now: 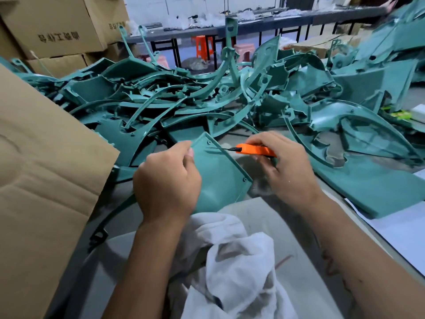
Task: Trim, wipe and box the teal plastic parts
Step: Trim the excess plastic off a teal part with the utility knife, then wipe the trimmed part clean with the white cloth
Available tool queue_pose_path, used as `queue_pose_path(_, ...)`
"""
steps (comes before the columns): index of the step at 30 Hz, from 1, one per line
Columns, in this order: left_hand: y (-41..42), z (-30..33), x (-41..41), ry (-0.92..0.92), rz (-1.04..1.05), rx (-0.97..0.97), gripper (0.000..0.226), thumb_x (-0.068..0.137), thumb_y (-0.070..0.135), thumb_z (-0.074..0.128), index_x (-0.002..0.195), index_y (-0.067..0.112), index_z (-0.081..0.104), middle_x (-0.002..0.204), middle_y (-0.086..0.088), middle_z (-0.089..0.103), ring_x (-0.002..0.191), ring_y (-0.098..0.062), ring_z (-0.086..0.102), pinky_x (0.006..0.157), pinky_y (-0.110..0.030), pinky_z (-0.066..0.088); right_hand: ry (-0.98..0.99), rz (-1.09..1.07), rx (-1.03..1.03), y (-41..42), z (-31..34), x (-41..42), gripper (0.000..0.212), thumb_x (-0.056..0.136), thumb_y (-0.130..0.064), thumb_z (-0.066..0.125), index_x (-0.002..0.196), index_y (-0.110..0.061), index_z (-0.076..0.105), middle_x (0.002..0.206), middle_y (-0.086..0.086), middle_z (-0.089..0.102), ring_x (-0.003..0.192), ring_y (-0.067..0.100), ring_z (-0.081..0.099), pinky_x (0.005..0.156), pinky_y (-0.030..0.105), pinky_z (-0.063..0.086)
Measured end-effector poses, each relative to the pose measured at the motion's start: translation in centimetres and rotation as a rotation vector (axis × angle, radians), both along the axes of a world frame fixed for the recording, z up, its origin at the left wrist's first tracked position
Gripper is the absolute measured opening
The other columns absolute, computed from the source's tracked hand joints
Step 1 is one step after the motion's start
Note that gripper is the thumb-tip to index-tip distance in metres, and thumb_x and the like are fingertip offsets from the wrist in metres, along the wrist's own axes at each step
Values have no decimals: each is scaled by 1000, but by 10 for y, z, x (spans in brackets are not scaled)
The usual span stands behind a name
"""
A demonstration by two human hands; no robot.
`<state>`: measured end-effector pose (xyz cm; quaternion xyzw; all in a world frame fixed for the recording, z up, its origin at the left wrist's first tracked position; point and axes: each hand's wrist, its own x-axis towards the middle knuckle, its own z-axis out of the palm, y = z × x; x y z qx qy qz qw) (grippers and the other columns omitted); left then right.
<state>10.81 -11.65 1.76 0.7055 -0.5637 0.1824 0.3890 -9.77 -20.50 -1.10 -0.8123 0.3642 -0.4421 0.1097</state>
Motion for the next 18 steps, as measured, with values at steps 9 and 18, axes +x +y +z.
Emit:
queue_pose_path(9,5,10,6,33,-35,-122,20,90,22,55,77,10,63,55,-4,39,56,-42,43,51,-36,32,-136,167,152,4,11,-11,33,88,13,67,101,-16,76,98,-4,72,86,2,68,74,17,54)
queue_pose_path(18,12,23,30,220,-30,-359,23,96,23,55,98,11,75,82,-17,71,77,-42,61,64,-46,49,237,105,152,-5,5,-16,48,72,19,71,89,-26,77,90,-7,73,93,23,63,111,47,37)
